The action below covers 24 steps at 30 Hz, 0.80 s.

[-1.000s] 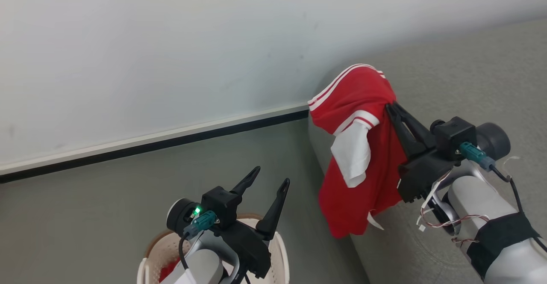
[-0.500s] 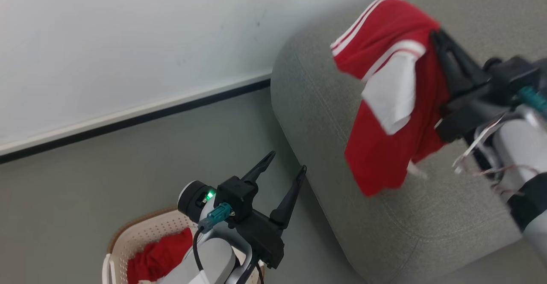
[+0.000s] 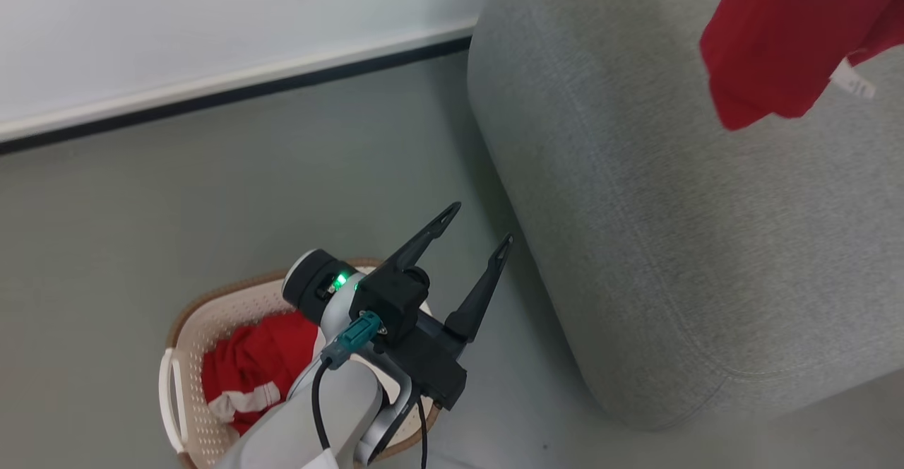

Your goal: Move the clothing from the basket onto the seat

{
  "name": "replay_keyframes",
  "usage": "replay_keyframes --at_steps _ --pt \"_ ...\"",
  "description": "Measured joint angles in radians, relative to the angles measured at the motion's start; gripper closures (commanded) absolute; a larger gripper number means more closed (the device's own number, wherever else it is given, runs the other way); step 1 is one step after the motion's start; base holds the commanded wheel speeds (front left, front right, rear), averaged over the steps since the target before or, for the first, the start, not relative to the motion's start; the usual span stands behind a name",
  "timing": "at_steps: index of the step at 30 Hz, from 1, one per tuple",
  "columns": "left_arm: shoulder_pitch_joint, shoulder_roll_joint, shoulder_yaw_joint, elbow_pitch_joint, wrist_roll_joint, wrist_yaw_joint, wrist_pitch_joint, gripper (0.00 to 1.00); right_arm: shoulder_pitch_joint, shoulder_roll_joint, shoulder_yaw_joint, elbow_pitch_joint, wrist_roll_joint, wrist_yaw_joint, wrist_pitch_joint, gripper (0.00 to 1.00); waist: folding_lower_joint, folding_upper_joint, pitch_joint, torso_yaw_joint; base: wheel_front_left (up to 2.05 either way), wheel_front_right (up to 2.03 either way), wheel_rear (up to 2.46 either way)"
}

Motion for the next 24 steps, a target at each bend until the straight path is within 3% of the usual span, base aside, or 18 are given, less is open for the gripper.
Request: replay_keyframes --at_steps 12,24 --pt "-0.094 0.035 -0.01 -0.117 0.064 0.009 0.006 0.0 -0.065 -0.034 -0.063 0.158 0.044 -0.005 0.031 1.0 0.0001 0.0 0.169 0.074 0.0 0.0 0.0" --pt "-0.179 0.061 -0.002 -0.176 0.117 0.018 0.035 0.0 -0.012 0.067 -0.077 0.324 0.091 -0.04 0.002 1.0 0.0001 0.0001 0.358 0.113 0.0 0.0 0.0"
